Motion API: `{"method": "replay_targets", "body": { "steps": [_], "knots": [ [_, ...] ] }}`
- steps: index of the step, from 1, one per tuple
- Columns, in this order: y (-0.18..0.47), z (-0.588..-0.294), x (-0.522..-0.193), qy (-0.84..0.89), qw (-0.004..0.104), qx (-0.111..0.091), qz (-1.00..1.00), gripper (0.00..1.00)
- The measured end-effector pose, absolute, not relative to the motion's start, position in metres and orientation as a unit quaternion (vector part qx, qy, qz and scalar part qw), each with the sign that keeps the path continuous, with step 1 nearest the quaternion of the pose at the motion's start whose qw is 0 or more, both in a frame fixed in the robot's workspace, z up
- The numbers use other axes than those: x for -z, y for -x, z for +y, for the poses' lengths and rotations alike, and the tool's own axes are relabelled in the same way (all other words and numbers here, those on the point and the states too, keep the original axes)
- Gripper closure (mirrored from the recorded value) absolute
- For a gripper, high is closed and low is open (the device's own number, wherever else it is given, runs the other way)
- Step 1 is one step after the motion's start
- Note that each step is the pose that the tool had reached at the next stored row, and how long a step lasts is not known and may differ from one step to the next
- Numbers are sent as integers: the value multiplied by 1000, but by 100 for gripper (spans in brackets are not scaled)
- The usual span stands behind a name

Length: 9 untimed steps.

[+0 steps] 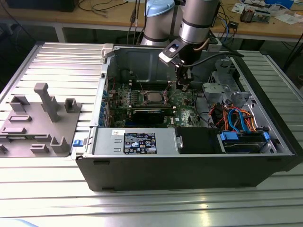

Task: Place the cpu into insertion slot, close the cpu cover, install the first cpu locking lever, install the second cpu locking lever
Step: 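Close the cpu cover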

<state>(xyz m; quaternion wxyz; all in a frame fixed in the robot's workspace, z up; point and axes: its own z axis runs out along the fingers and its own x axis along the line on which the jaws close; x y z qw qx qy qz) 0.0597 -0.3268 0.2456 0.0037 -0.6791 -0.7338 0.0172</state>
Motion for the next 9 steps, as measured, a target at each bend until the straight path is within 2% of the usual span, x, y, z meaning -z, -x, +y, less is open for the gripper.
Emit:
{"method": "replay_targets", "body": {
  "steps": [9],
  "knots": [
    [-51,-327,-246,679,4,-17,-734,89]
  ]
}}
